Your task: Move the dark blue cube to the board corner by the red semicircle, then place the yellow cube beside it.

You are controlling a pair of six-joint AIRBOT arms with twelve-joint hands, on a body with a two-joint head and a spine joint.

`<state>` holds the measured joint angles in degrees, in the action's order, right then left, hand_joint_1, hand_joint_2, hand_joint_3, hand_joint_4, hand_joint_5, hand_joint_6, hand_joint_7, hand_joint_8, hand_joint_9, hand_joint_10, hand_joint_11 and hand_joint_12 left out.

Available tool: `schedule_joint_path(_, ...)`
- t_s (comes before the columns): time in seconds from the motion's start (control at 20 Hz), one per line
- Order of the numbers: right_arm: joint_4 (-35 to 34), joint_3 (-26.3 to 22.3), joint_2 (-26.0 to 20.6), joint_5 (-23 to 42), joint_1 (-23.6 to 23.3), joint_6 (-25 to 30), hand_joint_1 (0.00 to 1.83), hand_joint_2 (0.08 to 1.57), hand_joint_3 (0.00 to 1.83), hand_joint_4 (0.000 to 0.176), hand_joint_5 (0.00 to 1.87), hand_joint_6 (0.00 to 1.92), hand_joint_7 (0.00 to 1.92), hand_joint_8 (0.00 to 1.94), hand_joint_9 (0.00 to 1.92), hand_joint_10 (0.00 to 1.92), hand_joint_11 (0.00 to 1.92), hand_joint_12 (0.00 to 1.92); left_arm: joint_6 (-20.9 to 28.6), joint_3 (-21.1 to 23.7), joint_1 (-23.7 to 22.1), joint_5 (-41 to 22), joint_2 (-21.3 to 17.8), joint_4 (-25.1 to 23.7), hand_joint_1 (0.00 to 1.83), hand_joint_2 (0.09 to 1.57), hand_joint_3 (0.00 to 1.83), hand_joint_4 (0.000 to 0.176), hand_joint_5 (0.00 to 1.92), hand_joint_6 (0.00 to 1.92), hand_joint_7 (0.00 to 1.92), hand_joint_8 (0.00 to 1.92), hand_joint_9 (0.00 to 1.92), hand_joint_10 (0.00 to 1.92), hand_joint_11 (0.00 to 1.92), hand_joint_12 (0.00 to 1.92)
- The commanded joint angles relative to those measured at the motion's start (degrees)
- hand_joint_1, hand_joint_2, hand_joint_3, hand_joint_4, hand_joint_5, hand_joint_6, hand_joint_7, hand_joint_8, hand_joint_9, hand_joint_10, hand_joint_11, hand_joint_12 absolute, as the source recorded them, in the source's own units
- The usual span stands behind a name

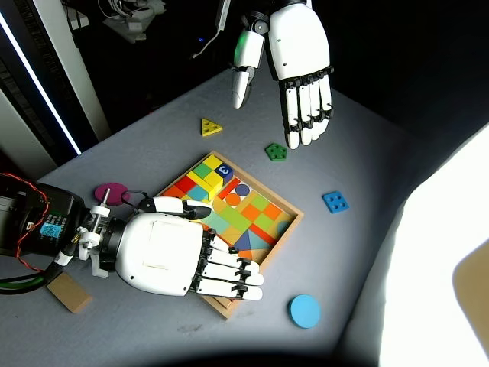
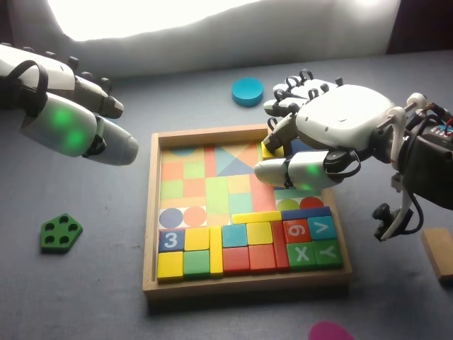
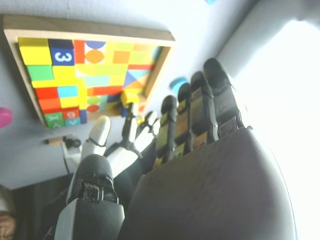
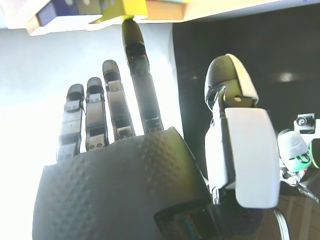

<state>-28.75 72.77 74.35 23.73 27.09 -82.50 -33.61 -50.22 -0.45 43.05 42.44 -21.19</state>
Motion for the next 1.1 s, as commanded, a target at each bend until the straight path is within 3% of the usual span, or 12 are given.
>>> schedule_joint_path(0.0,0.35,0.52,-0.79,4.21,0.16,-0.53,0.00,1.20,0.00,0.000,0.75,0.01,0.22,0.02,0.04,0.01,0.00,0.00,-0.08,-0.16,-0.72,-3.87,-0.24,-1.46,0.00,1.20,0.00,0.017,0.15,0.00,0.13,0.00,0.12,0.00,0.00,0.45)
schedule_joint_path(0.9,0.43,0.51,-2.86,6.03,-1.50,-0.01,0.00,1.20,0.00,0.000,0.72,0.00,0.19,0.00,0.04,0.01,0.00,0.00,-0.04,-0.07,-0.81,-3.88,-0.23,-1.47,0.00,1.21,0.00,0.021,0.14,0.00,0.12,0.00,0.12,0.00,0.00,0.48)
schedule_joint_path(1.05,0.46,0.52,-3.13,6.65,-2.33,-0.01,0.00,1.20,0.00,0.000,0.74,0.01,0.21,0.01,0.04,0.01,0.00,0.00,-0.04,-0.07,-0.81,-3.88,-0.23,-1.47,0.00,1.20,0.00,0.015,0.14,0.00,0.12,0.00,0.12,0.00,0.00,0.48)
